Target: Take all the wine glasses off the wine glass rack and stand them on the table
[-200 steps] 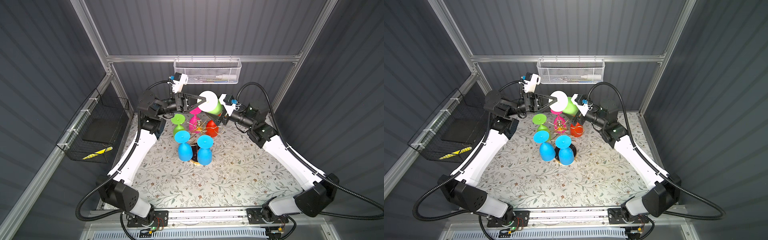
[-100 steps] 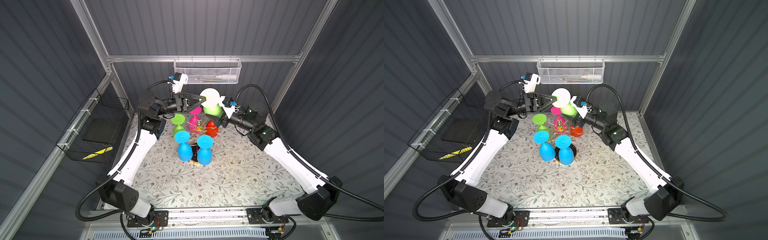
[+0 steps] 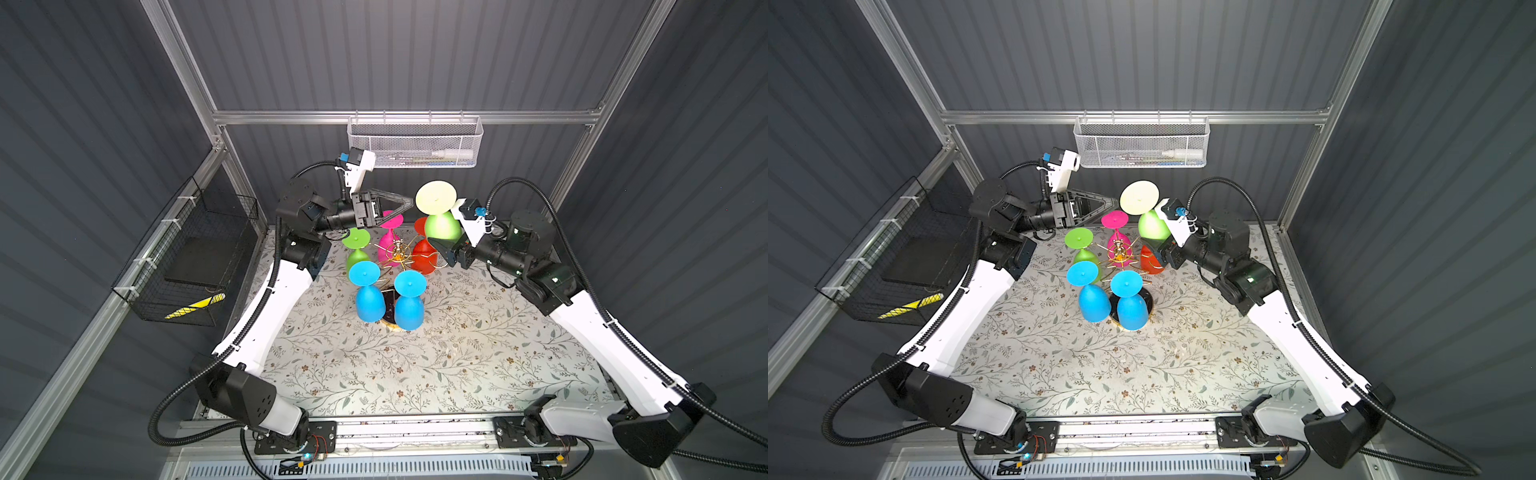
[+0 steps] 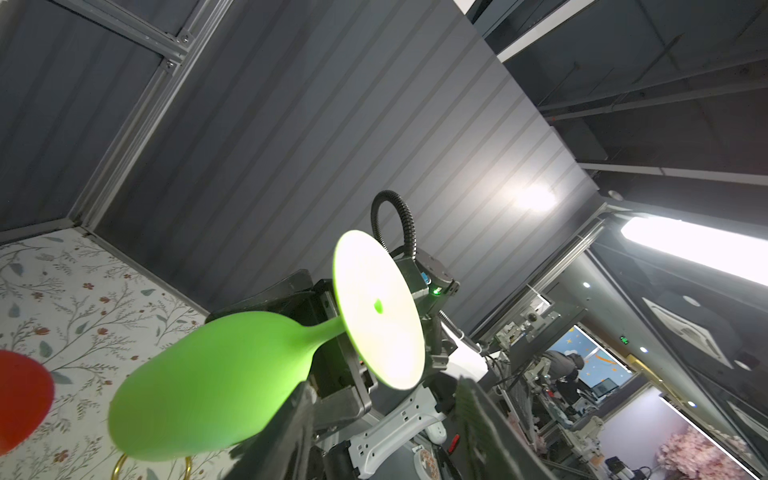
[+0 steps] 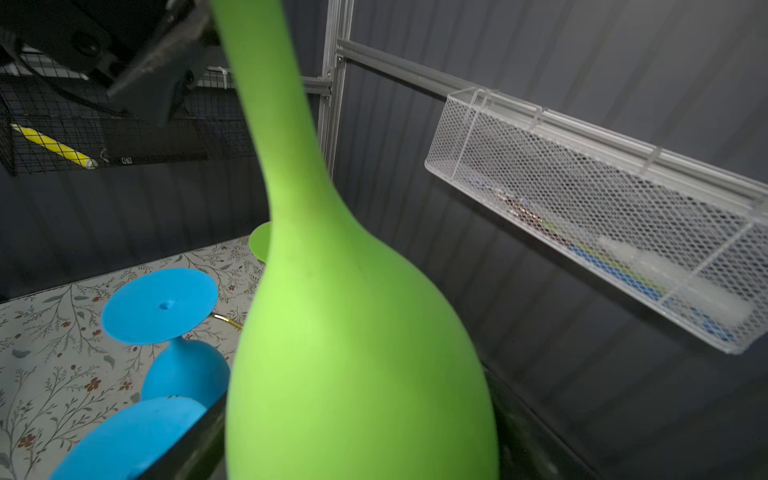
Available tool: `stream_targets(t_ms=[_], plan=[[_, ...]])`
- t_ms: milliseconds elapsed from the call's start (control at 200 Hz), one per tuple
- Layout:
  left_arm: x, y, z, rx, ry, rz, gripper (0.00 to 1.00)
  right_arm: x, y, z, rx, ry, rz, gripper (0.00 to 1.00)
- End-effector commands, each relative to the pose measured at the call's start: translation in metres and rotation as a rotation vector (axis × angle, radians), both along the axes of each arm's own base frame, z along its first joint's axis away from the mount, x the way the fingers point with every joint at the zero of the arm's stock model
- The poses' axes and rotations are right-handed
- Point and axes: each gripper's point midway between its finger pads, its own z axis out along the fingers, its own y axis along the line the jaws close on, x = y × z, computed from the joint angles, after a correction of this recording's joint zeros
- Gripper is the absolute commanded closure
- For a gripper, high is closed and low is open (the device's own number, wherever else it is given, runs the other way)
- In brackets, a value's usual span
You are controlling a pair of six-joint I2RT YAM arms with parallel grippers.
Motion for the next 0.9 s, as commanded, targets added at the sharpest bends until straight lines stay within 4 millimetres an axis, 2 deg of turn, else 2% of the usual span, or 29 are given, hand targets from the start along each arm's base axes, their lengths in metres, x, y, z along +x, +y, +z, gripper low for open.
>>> stream_targets(t_ms=[0, 110, 250, 385, 475, 510, 525, 550, 745, 895], plan=[[0.002, 0.012, -0.008, 0.09, -0.23, 0.192, 0.38, -0.013, -0.018, -0.002, -0.031, 0.116, -0.069, 0.36], [0.019, 0.024, -0.019, 0.131, -0.423, 0.379, 0.31, -0.024, -0.026, -0.001, -0.057, 0.18, -0.091, 0.36], [0.031, 0.029, -0.027, 0.194, -0.653, 0.498, 0.31, -0.032, -0.037, -0.002, -0.104, 0.26, -0.135, 0.37], [0.026, 0.018, -0.034, 0.256, -0.936, 0.538, 0.31, -0.037, -0.039, -0.003, -0.124, 0.319, -0.143, 0.37], [0.02, 0.008, -0.031, 0.281, -1.09, 0.555, 0.32, -0.039, -0.039, -0.004, -0.134, 0.339, -0.147, 0.37], [0.02, 0.005, -0.03, 0.284, -1.127, 0.561, 0.32, -0.039, -0.039, -0.005, -0.14, 0.346, -0.152, 0.37], [0.023, 0.002, -0.043, 0.304, -1.119, 0.55, 0.32, -0.039, -0.039, -0.005, -0.143, 0.348, -0.155, 0.38], [0.024, 0.001, -0.045, 0.309, -1.133, 0.552, 0.32, -0.039, -0.039, -0.006, -0.149, 0.353, -0.159, 0.37], [0.017, -0.01, -0.043, 0.285, -1.254, 0.549, 0.35, -0.038, -0.033, -0.012, -0.177, 0.382, -0.163, 0.37], [0.015, -0.01, -0.041, 0.271, -1.292, 0.563, 0.37, -0.039, -0.024, -0.015, -0.195, 0.394, -0.143, 0.38]])
